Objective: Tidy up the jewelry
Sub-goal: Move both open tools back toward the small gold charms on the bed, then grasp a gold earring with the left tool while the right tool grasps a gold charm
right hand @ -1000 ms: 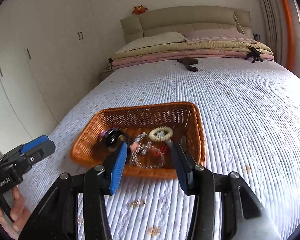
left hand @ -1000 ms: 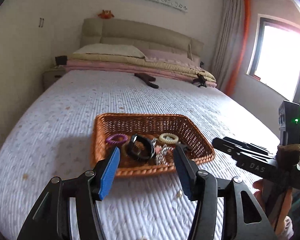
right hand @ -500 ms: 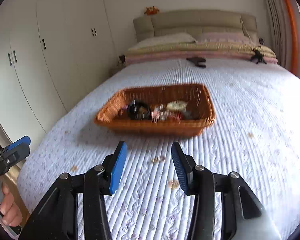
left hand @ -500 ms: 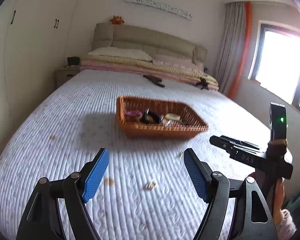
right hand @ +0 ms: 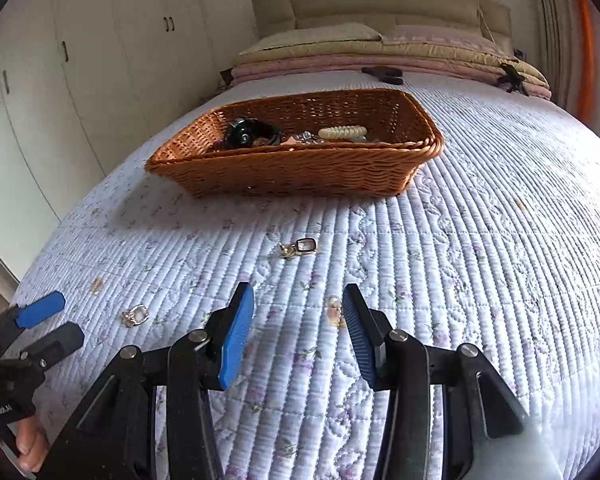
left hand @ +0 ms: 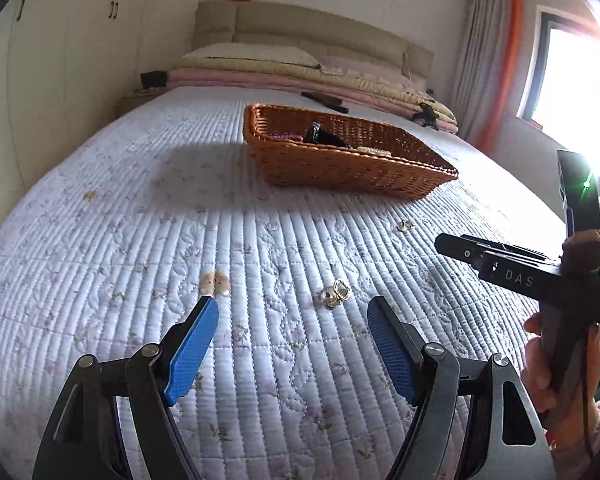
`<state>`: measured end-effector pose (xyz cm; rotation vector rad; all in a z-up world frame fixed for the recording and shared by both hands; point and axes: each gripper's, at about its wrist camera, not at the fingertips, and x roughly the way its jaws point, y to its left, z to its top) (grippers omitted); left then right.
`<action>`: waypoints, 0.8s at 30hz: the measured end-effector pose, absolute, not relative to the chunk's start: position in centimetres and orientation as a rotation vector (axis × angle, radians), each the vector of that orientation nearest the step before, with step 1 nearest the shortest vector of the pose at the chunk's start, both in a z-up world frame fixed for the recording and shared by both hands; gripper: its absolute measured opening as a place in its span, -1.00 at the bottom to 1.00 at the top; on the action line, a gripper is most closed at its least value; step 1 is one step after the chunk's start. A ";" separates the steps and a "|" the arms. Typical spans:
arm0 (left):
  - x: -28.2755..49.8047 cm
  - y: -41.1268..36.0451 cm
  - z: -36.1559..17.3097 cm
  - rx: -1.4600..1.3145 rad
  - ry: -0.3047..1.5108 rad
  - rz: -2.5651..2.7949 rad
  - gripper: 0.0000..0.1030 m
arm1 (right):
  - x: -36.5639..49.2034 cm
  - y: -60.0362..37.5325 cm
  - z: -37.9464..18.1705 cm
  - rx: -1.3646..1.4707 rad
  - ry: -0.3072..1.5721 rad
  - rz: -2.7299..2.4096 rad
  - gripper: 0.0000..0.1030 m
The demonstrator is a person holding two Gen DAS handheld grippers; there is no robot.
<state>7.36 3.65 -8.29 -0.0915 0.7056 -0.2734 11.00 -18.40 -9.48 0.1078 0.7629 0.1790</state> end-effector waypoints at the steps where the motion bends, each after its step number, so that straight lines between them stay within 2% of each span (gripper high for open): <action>1: 7.3 3.7 -8.2 -0.097 0.703 -0.289 0.51 | 11.2 -18.4 -9.5 0.112 0.767 0.186 -0.05; 5: 7.4 3.3 -8.2 -0.090 0.705 -0.332 0.51 | 12.3 -18.1 -9.7 0.105 0.793 0.197 -0.09; 8: 7.6 2.7 -8.4 -0.066 0.731 -0.346 0.49 | 13.3 -17.7 -9.9 0.099 0.829 0.212 -0.24; 11: 8.0 1.9 -8.7 -0.027 0.766 -0.356 0.16 | 14.6 -17.4 -10.1 0.105 0.858 0.222 -0.24; 12: 8.4 1.6 -9.1 -0.016 0.795 -0.349 -0.10 | 15.1 -17.3 -10.2 0.105 0.868 0.217 -0.24; 13: 9.1 1.4 -9.7 -0.009 0.839 -0.343 -0.22 | 15.6 -17.1 -10.4 0.104 0.875 0.212 -0.24; 24: 12.1 0.2 -9.2 -0.019 0.872 -0.423 -0.22 | 18.3 -15.9 -11.1 0.083 0.903 0.195 -0.25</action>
